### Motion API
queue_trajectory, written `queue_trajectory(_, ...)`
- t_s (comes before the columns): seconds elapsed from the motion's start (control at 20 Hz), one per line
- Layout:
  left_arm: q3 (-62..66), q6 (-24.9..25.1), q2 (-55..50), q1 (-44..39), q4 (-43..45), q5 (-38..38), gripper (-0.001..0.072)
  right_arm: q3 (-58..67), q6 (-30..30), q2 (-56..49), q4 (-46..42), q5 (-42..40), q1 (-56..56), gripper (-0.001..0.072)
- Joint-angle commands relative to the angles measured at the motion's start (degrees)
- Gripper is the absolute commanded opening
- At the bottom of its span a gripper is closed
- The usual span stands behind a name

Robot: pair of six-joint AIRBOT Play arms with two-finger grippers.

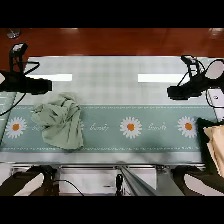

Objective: Fold the shirts.

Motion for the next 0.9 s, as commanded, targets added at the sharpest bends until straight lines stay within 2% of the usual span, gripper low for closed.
queue_trajectory(0.0, 0.1, 0.0, 0.0, 0.0, 0.0, 0.0, 0.0036, 0.1, 0.0, 0.0, 0.0, 0.0, 0.0, 0.002)
queue_trajectory(0.85, 0.1, 0.0, -0.1, 0.0, 0.0, 0.9, 0.0036, 0.1, 0.0, 0.0, 0.5, -2.2, 0.0, 0.002)
